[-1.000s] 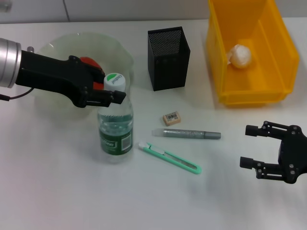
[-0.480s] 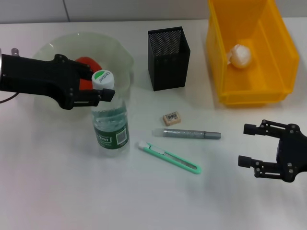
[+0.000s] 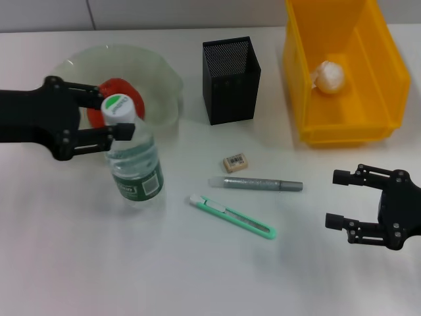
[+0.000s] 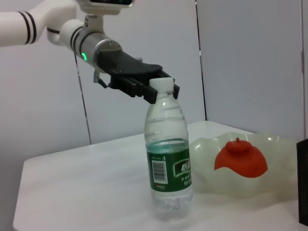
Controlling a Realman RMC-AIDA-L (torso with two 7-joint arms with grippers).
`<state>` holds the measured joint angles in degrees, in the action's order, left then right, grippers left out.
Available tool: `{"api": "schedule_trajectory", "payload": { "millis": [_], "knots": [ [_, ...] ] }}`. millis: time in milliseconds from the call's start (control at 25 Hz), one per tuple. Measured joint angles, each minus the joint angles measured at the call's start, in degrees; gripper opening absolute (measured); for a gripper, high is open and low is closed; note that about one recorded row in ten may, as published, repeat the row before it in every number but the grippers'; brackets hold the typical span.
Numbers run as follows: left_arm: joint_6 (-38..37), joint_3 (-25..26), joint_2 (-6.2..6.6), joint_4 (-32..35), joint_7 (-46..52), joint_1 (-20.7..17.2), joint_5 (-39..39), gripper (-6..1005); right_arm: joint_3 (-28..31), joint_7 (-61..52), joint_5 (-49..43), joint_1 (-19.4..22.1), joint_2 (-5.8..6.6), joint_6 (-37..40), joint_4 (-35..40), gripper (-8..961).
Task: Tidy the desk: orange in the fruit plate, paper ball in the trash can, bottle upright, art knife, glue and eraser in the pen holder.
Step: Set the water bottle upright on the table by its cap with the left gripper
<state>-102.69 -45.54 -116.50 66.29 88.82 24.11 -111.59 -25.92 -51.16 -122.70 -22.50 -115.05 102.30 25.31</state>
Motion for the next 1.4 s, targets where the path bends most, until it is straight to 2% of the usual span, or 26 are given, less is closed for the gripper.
{"api": "schedule_trajectory", "payload": {
  "millis": [360,520,840,1120,1400],
  "knots": [
    [-3.55,6.38,-0.46,-0.64,-4.87,-3.10,1.27,458,0.00,0.00,0.01,0.00,0.06,0.32,0.00,764],
    [-3.59,7.67,-0.52,-0.70,-5.31,-3.66,1.29,461,0.00,0.00,0.01,0.01,0.08,0.34,0.00,764],
    [-3.35,12.54,-0.21,-1.57,-6.39,-5.98,1.29,466,0.00,0.32,0.01,0.26,0.03,0.36,0.00,763],
    [-3.11,15.17,0.82,-4.35,-8.02,-6.29,1.29,470,0.00,0.44,0.01,0.27,0.01,0.36,0.00,763],
    [-2.91,18.11,0.87,-6.40,-10.72,-6.53,1.27,474,0.00,0.48,0.00,0.18,0.08,0.35,0.00,763]
  ]
}}
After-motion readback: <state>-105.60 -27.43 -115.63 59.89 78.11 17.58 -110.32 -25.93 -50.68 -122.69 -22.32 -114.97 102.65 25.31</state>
